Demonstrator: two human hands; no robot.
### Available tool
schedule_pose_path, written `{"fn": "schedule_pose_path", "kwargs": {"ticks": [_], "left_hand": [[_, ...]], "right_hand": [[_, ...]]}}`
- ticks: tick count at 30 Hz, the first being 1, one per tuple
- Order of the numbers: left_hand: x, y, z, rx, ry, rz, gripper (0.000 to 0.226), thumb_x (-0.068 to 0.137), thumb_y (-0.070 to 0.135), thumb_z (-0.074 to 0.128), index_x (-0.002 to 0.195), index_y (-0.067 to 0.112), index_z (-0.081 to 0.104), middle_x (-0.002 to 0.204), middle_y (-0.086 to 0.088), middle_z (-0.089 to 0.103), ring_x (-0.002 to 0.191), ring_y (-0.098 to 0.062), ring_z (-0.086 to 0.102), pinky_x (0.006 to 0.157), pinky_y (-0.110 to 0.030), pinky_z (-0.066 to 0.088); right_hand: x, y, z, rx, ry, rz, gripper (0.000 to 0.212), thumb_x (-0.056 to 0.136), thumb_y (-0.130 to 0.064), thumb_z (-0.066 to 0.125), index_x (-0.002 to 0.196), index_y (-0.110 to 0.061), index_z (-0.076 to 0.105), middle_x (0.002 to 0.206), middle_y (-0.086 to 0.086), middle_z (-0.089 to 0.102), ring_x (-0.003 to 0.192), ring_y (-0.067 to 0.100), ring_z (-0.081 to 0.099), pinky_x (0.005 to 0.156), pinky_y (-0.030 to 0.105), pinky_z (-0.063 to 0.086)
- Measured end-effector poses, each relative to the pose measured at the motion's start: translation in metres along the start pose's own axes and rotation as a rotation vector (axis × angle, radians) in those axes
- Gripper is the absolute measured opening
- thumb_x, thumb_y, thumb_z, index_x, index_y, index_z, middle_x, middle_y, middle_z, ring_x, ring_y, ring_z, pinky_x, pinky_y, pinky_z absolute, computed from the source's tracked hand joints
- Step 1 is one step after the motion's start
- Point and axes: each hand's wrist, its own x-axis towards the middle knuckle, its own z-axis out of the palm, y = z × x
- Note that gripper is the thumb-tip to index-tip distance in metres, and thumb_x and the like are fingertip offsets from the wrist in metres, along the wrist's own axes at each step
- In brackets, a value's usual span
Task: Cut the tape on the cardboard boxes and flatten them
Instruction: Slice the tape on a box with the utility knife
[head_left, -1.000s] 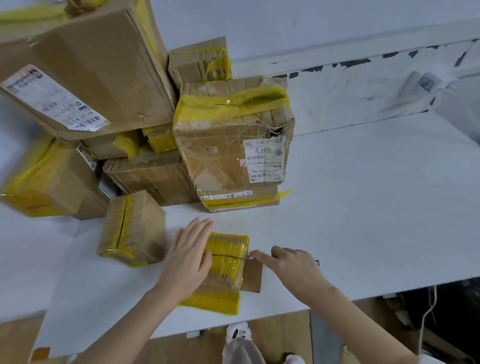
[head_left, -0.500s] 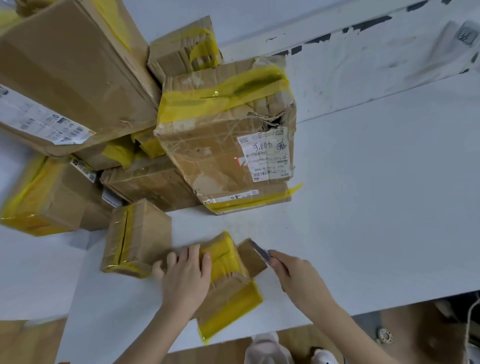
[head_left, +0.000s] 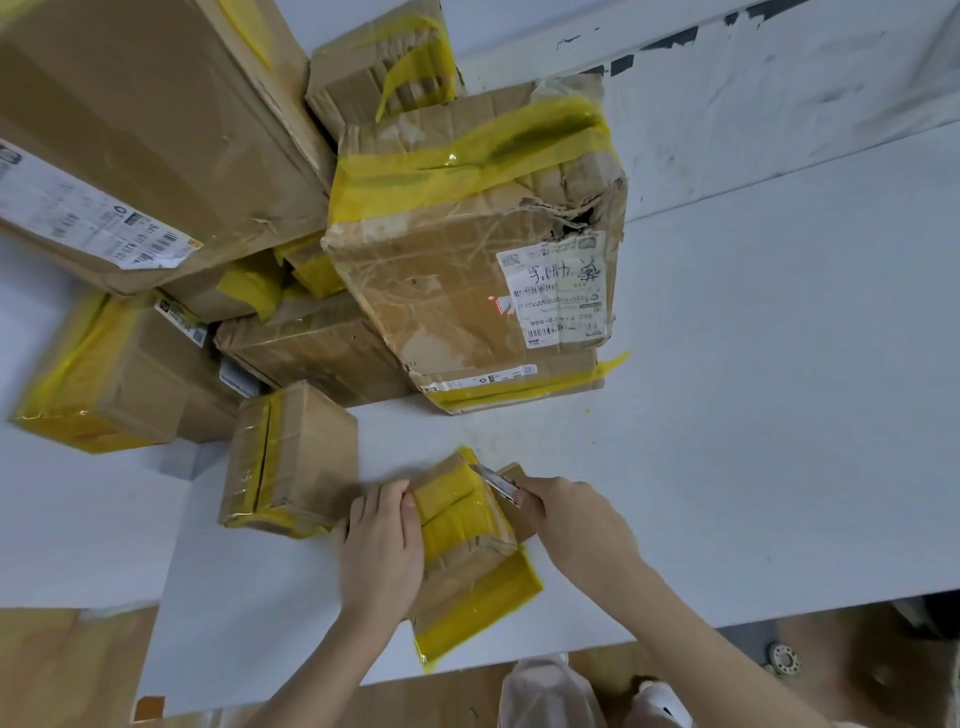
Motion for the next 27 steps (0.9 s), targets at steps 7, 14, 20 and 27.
{"fn": "schedule_pose_path", "kwargs": {"ticks": [7, 14, 20, 27], "left_hand": [[0.000, 0.004, 0.003, 0.116, 0.020, -0.015, 0.037, 0.089, 0.021, 0.033, 0.097, 0.006, 0.065, 0.090, -0.011, 0.067, 0.085, -0.035, 0.059, 0.072, -0.041, 0.040], [0.001, 0.003, 0.005, 0.147, 0.011, -0.022, 0.040, 0.092, 0.024, 0.028, 0.102, 0.008, 0.063, 0.097, -0.010, 0.066, 0.091, -0.033, 0.057, 0.075, -0.040, 0.037], [0.001, 0.002, 0.006, 0.158, 0.026, -0.019, 0.037, 0.093, 0.022, 0.030, 0.102, 0.007, 0.063, 0.096, -0.011, 0.066, 0.090, -0.034, 0.056, 0.074, -0.040, 0.037], [0.002, 0.001, 0.008, 0.160, 0.005, -0.050, 0.028, 0.098, 0.018, 0.036, 0.107, 0.010, 0.061, 0.103, -0.009, 0.065, 0.097, -0.031, 0.054, 0.078, -0.039, 0.035]], "right_hand": [[-0.010, 0.001, 0.001, -0.074, -0.023, -0.021, 0.034, 0.102, -0.038, 0.026, 0.108, -0.020, 0.053, 0.080, 0.001, 0.045, 0.072, 0.024, 0.044, 0.062, 0.027, 0.035], [-0.031, 0.008, 0.002, -0.095, -0.029, -0.043, 0.028, 0.102, -0.039, 0.026, 0.101, -0.026, 0.050, 0.064, -0.006, 0.032, 0.052, 0.011, 0.033, 0.044, 0.021, 0.023], [-0.040, 0.010, 0.006, -0.060, -0.043, -0.038, 0.023, 0.102, -0.041, 0.026, 0.087, -0.028, 0.039, 0.064, -0.006, 0.035, 0.057, 0.015, 0.037, 0.046, 0.020, 0.027], [-0.048, 0.013, 0.007, -0.099, -0.046, -0.023, 0.024, 0.102, -0.042, 0.025, 0.086, -0.027, 0.034, 0.064, -0.006, 0.035, 0.051, 0.009, 0.031, 0.045, 0.020, 0.025]]}}
